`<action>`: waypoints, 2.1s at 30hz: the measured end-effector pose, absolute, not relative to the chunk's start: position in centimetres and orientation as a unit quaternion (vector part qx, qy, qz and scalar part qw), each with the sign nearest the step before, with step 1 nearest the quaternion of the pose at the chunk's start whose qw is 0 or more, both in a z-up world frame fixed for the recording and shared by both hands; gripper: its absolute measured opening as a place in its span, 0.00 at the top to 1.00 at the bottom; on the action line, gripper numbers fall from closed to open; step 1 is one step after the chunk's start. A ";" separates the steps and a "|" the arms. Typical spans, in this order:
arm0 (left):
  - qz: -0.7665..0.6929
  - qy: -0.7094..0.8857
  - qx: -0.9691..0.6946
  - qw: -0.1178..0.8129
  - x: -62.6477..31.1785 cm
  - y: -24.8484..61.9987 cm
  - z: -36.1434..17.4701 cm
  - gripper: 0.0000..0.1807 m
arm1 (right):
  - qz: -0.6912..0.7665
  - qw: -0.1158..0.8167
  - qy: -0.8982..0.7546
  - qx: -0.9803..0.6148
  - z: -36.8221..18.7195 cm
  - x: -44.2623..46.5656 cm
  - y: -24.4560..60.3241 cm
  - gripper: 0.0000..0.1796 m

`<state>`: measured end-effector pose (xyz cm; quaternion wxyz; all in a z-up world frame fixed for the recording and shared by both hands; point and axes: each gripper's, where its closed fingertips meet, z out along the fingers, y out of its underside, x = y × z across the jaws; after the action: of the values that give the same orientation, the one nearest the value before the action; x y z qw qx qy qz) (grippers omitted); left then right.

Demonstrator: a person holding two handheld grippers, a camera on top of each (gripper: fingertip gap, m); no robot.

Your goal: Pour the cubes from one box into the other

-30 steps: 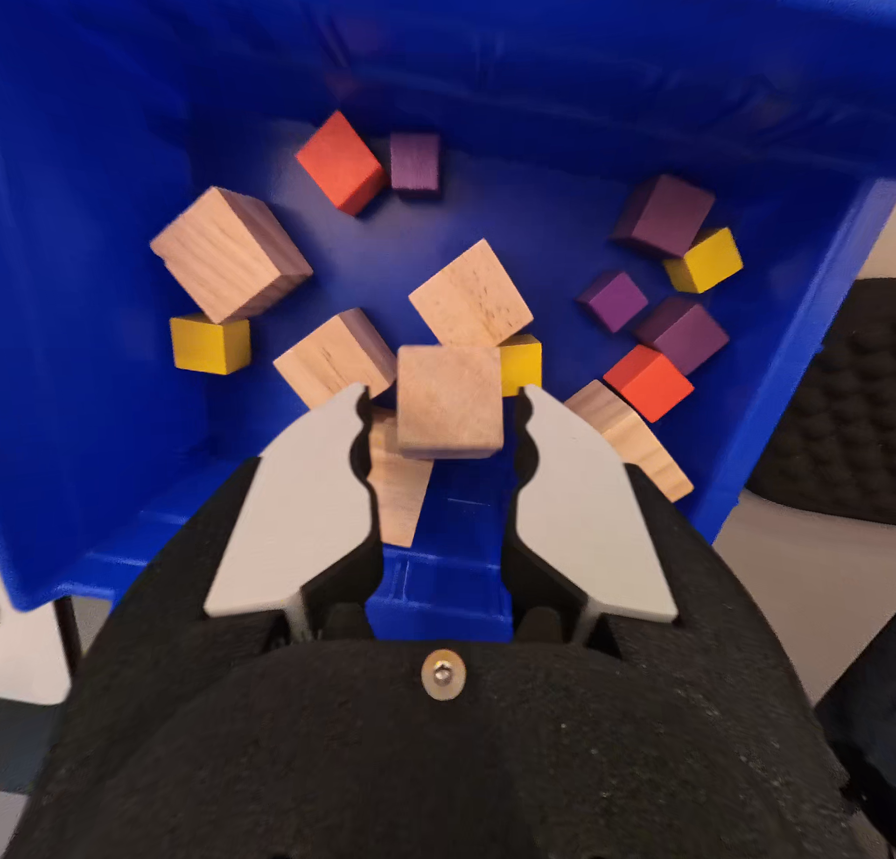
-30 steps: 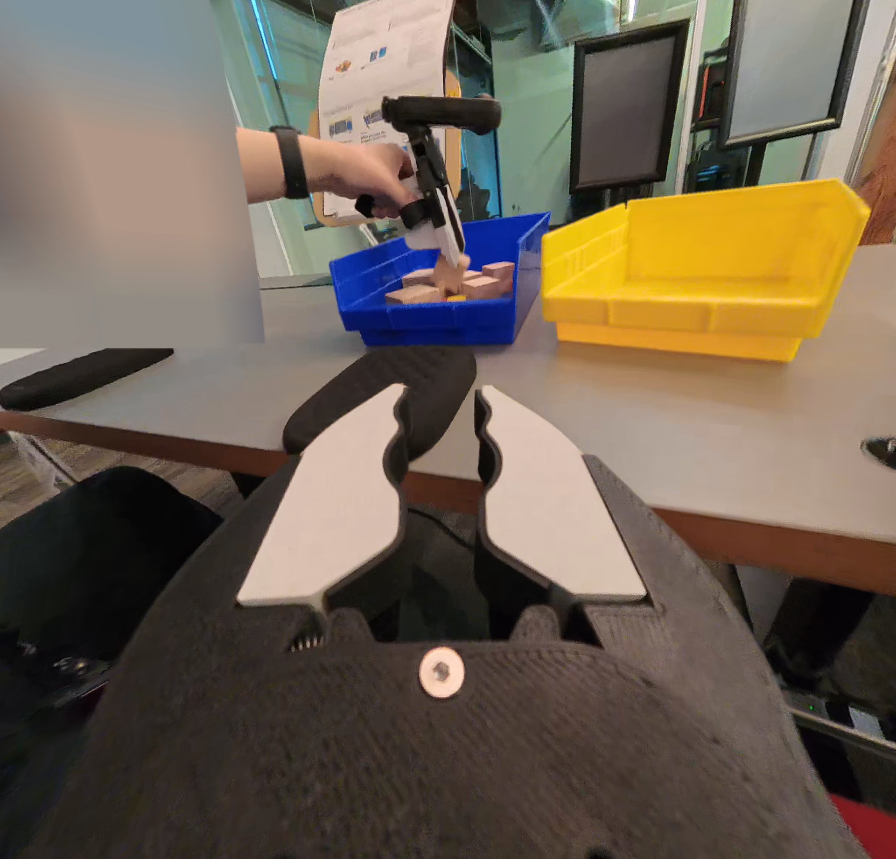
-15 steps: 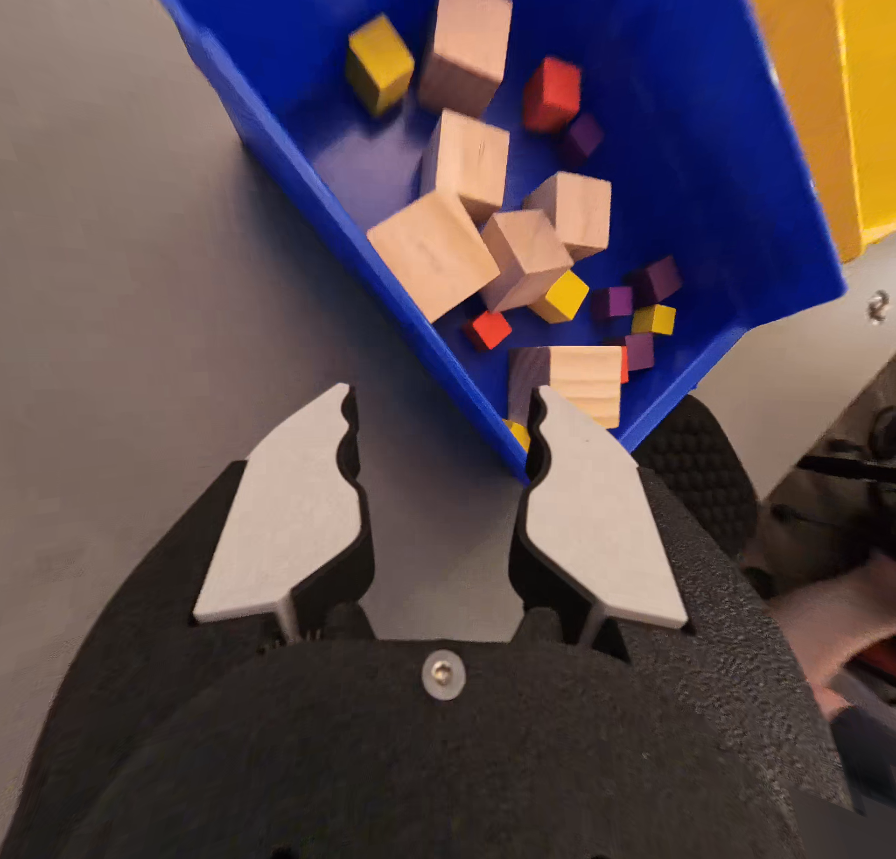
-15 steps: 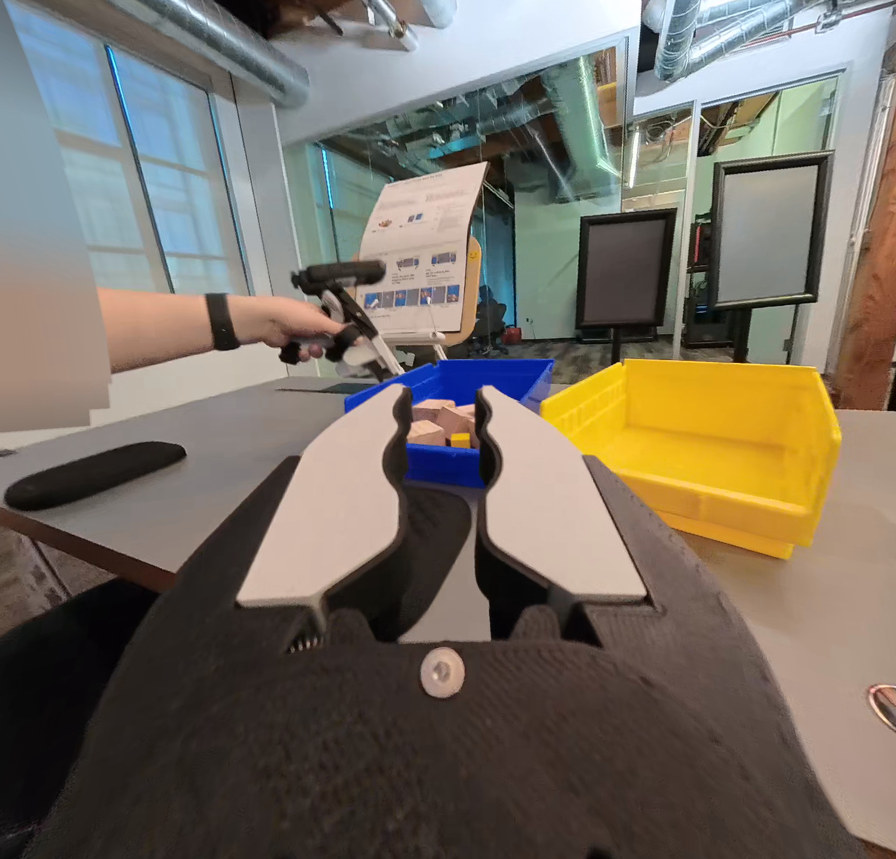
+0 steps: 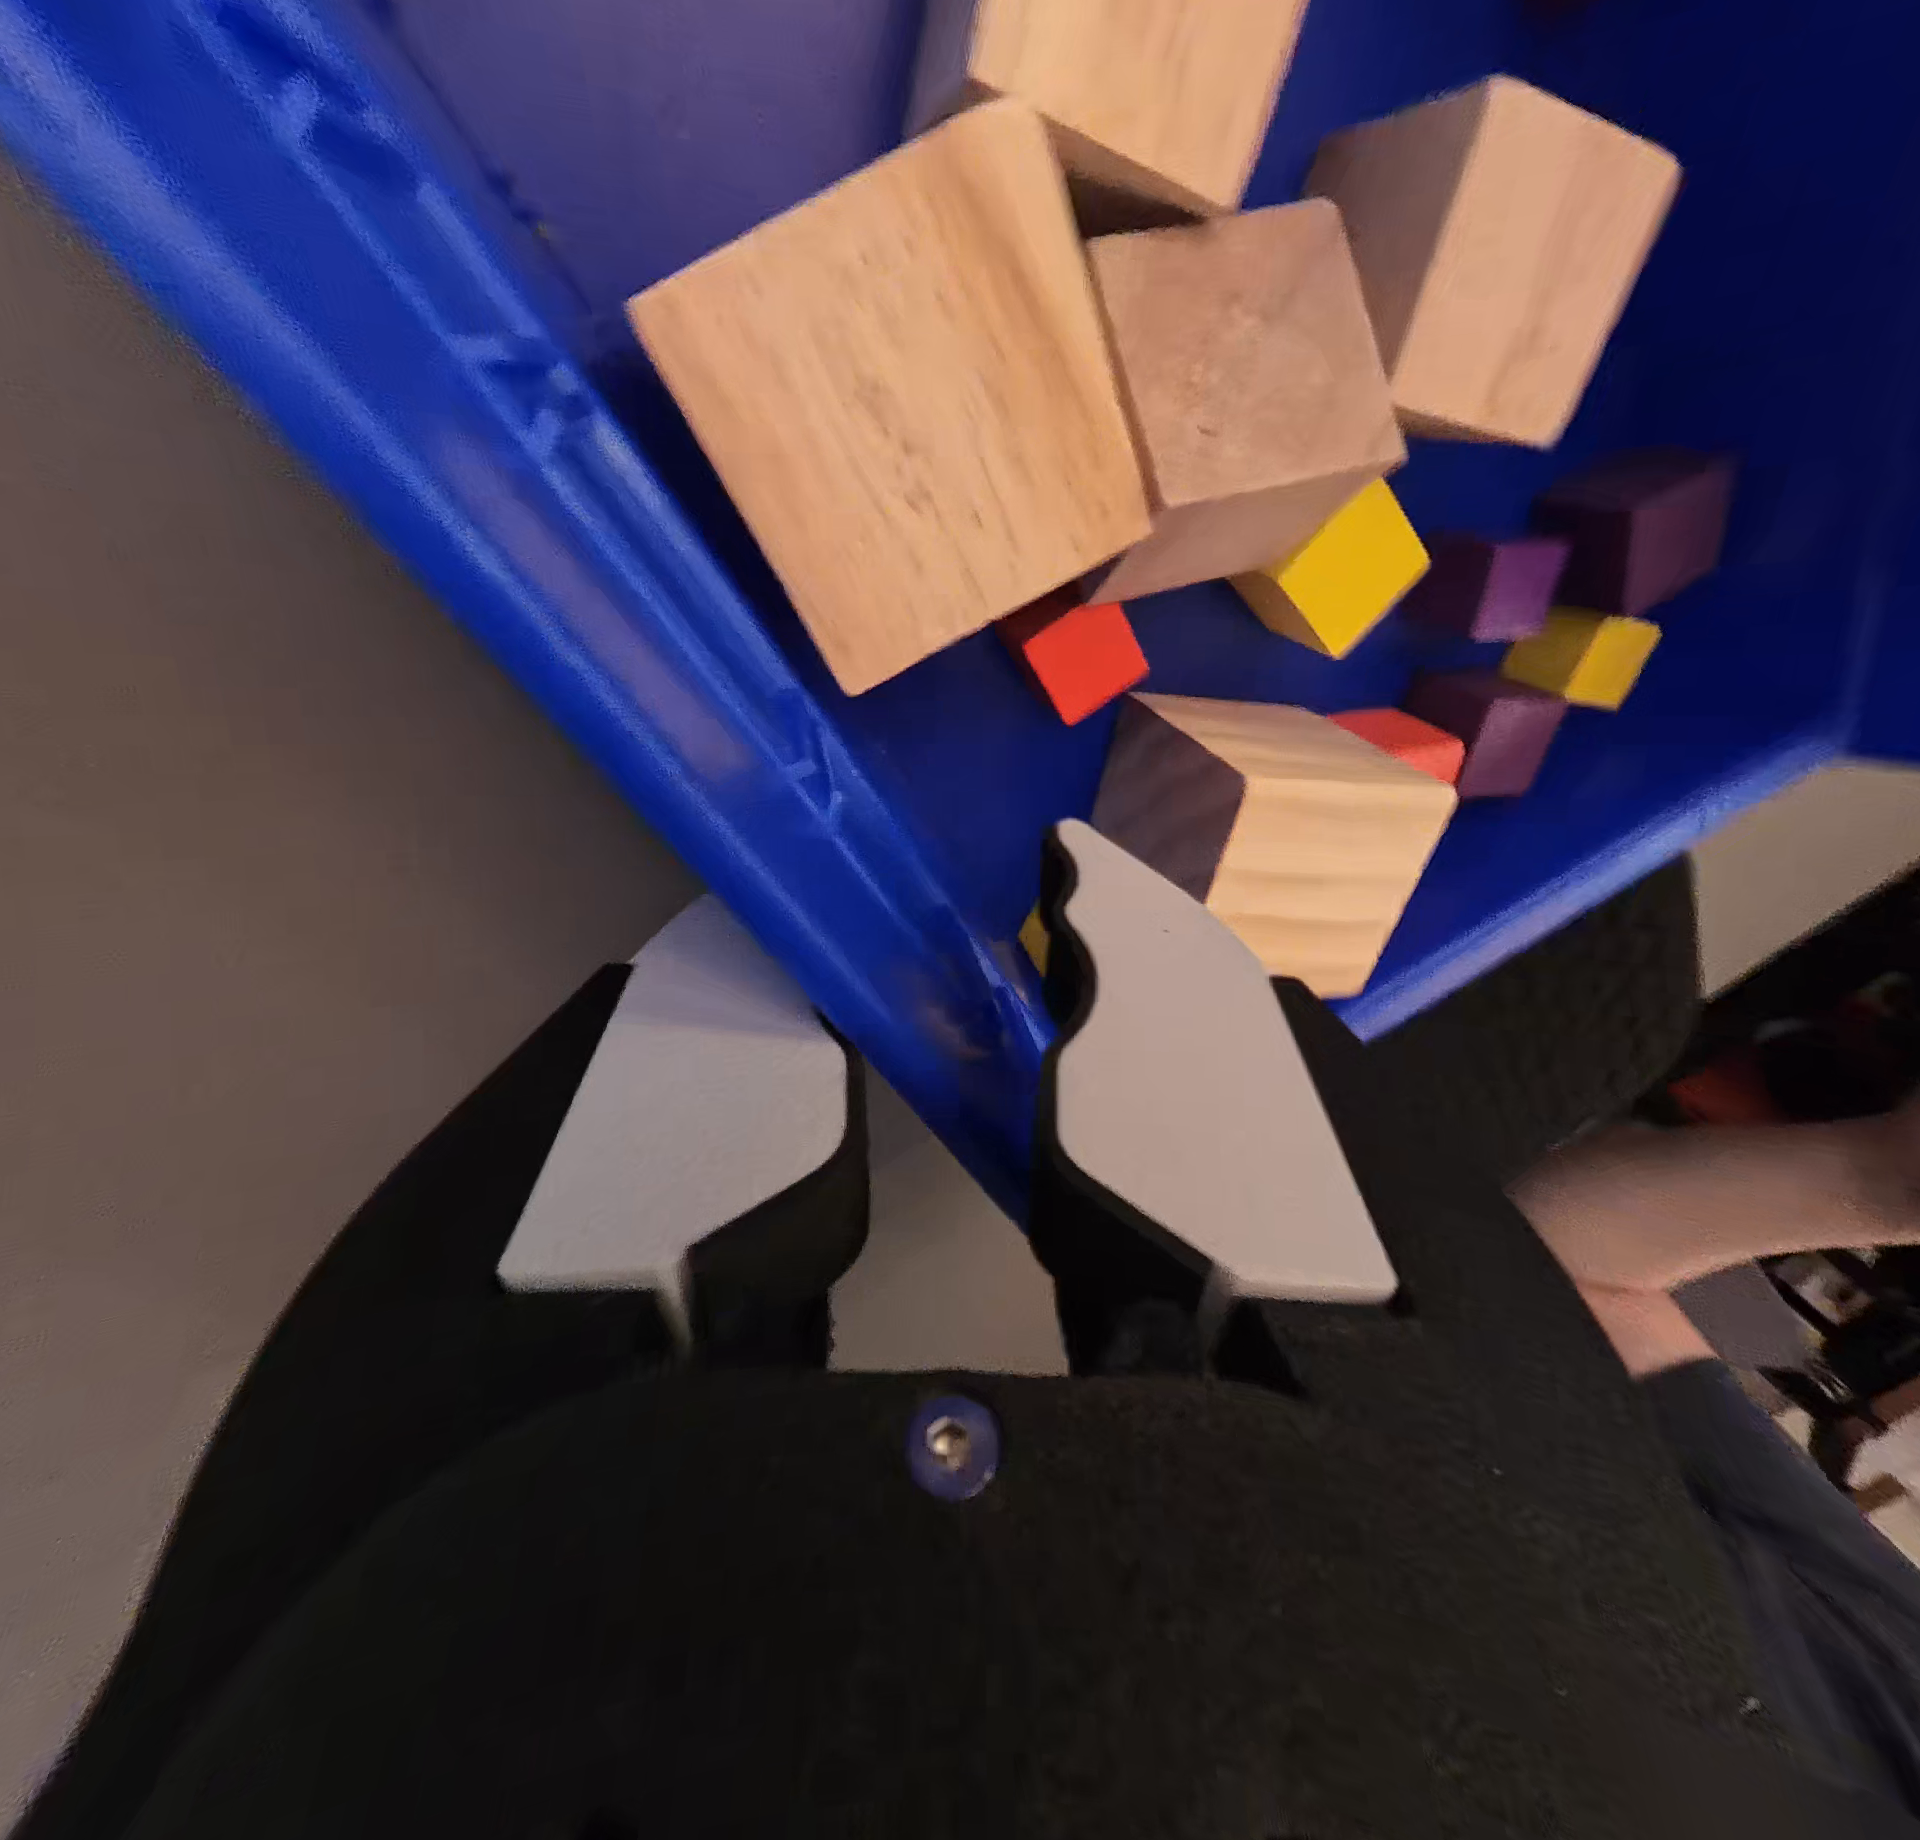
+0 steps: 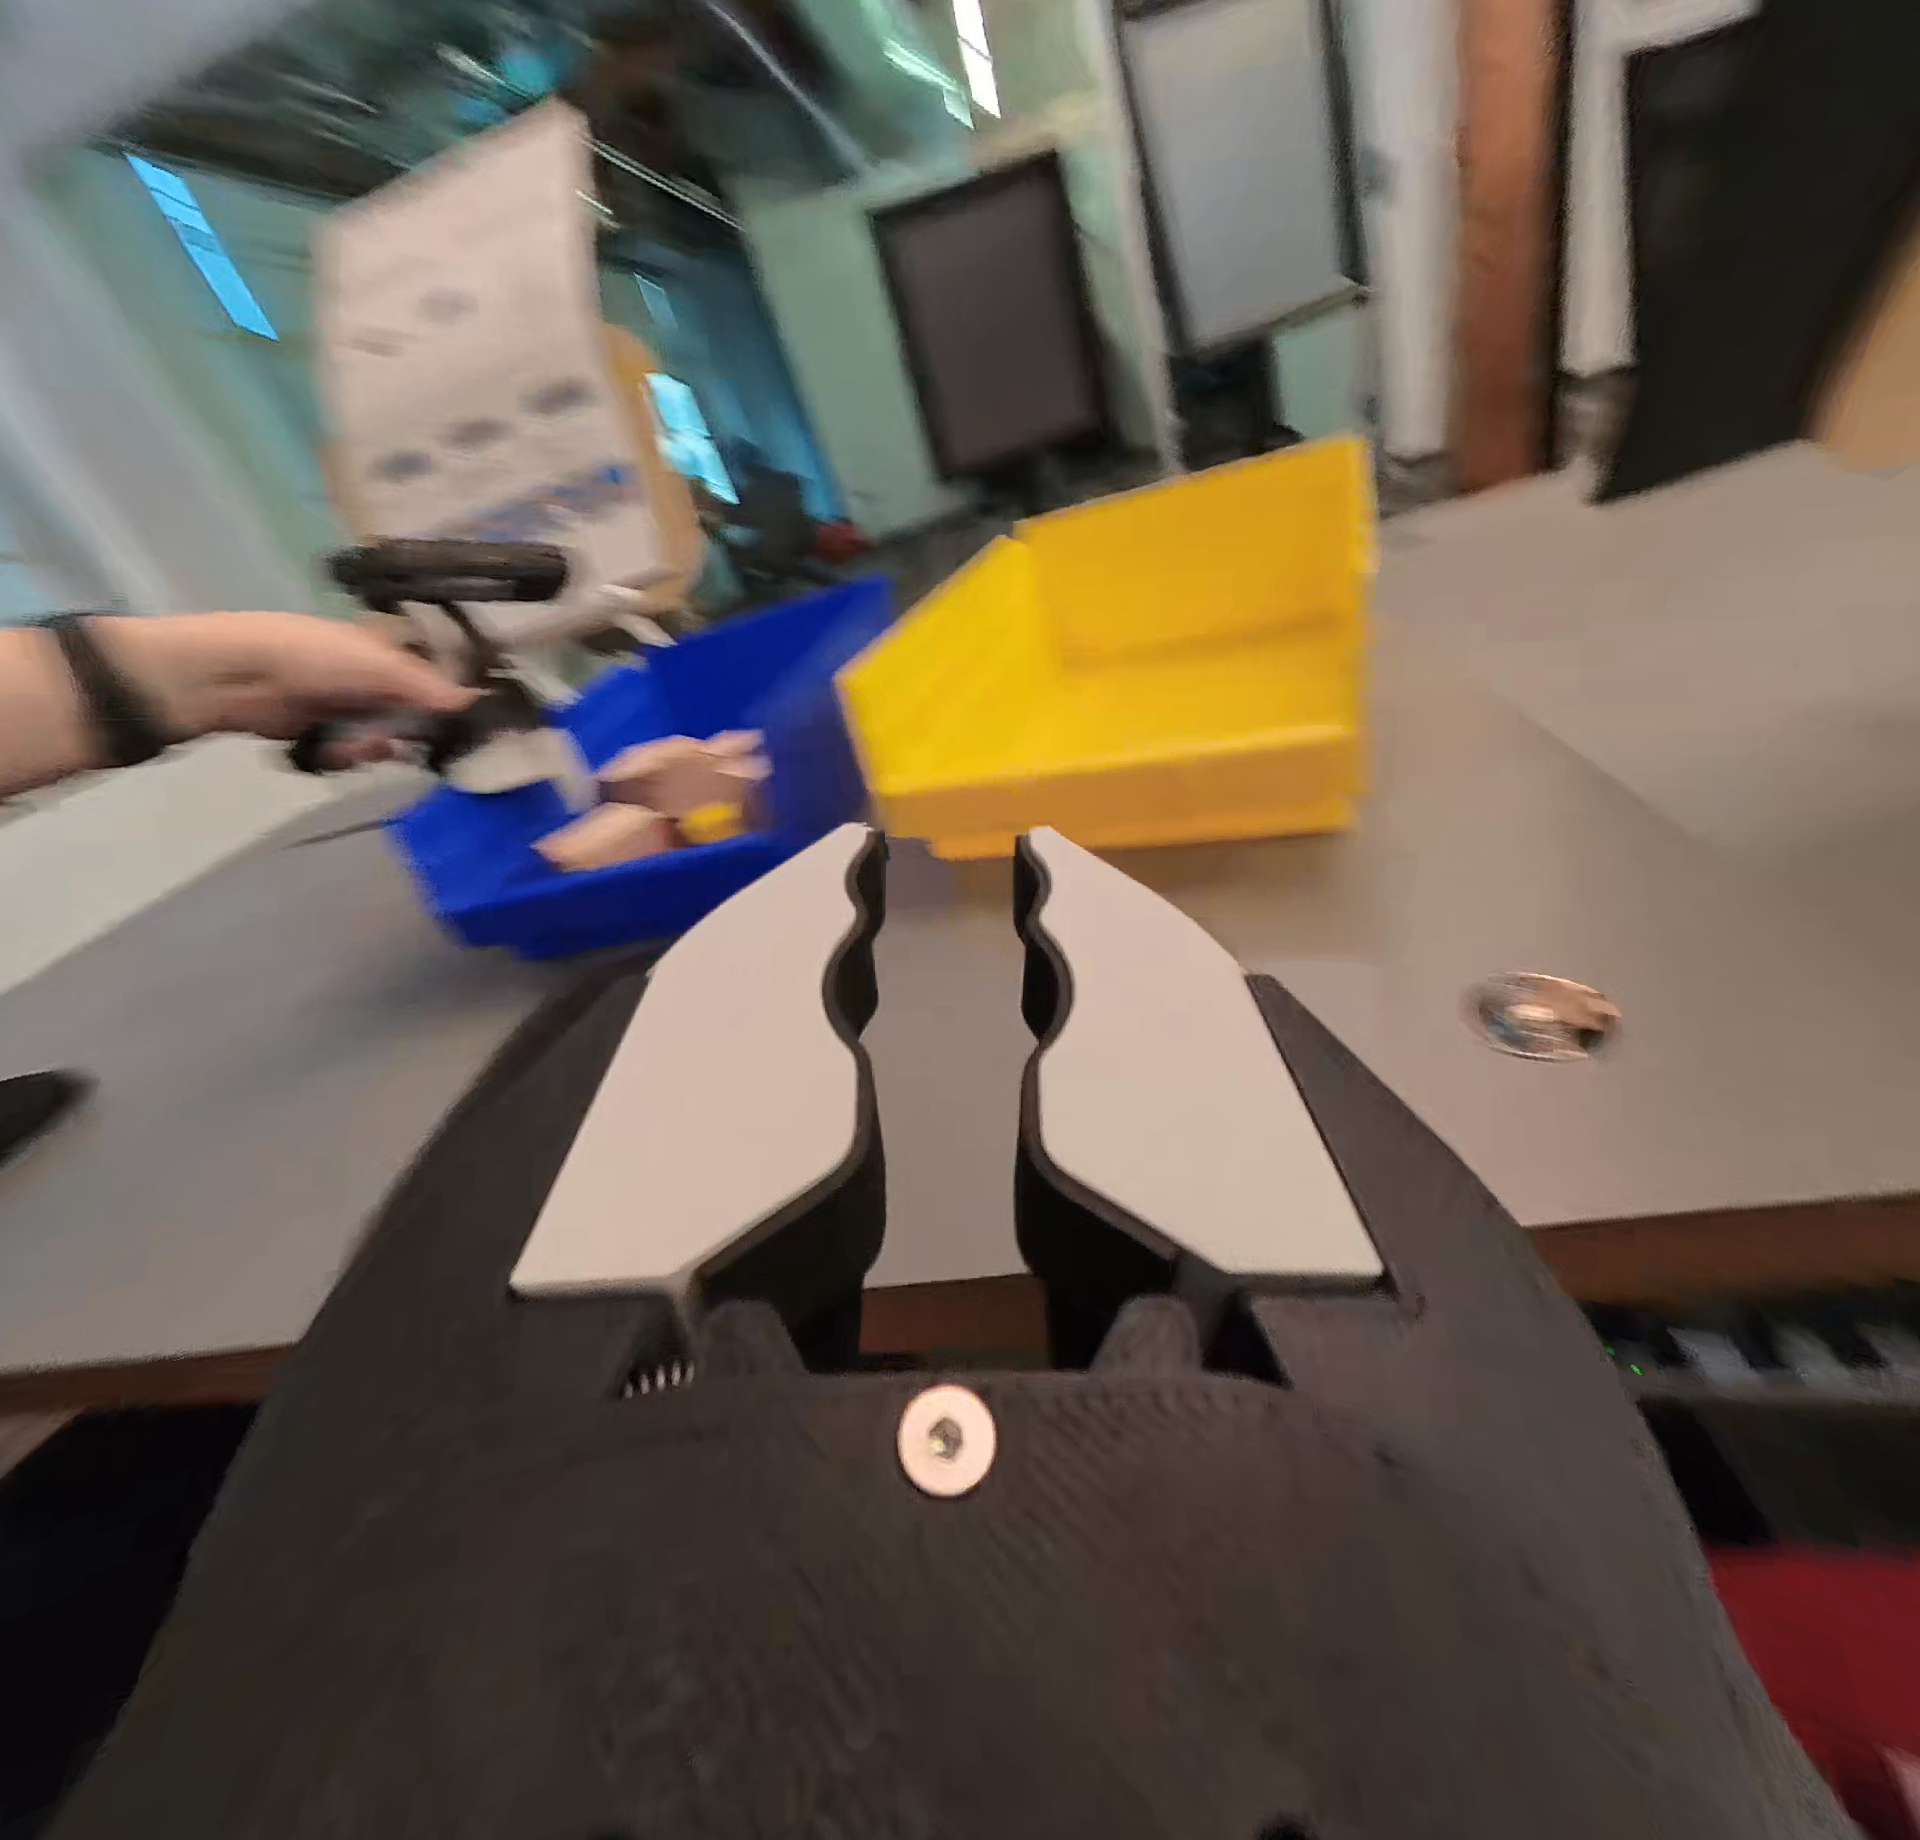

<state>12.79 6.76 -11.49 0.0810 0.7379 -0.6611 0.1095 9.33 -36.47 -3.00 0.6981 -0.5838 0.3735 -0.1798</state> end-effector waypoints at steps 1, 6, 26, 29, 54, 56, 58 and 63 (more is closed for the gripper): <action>0.106 -0.660 0.740 0.071 12.8 7.8 -11.6 0.86 | -0.191 0.681 0.384 -0.594 -3.2 10.5 -36.8 0.87; 0.106 -0.658 0.744 0.051 12.0 12.7 -11.7 0.97 | -0.252 0.608 0.420 -0.625 -0.1 19.8 -38.3 0.84; 0.114 -0.516 0.849 0.024 -6.0 35.3 -11.2 0.97 | -0.034 0.135 0.466 -0.874 -12.5 34.4 -28.0 0.96; 0.121 -0.478 0.870 0.017 -9.4 38.6 -11.2 0.97 | -0.027 0.143 0.457 -0.877 -12.5 33.4 -25.3 0.96; 0.135 -0.408 0.903 -0.012 -18.4 46.3 -11.0 0.97 | -0.006 0.139 0.358 -0.923 -12.3 24.8 -12.7 0.96; 0.136 -0.403 0.905 -0.014 -18.7 46.6 -10.9 0.97 | -0.006 0.141 0.357 -0.924 -12.3 24.6 -12.6 0.96; 0.136 -0.400 0.906 -0.018 -19.0 46.8 -10.9 0.97 | -0.008 0.144 0.352 -0.925 -12.3 24.5 -12.5 0.96; 0.133 -0.398 0.907 -0.024 -19.2 46.9 -10.9 0.97 | -0.007 0.145 0.335 -0.931 -12.4 24.4 -12.7 0.96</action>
<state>-19.16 46.86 -10.92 -0.0235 0.9074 -0.3978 0.1332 24.41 -12.71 -12.35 0.1450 -0.9309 0.3351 -0.0070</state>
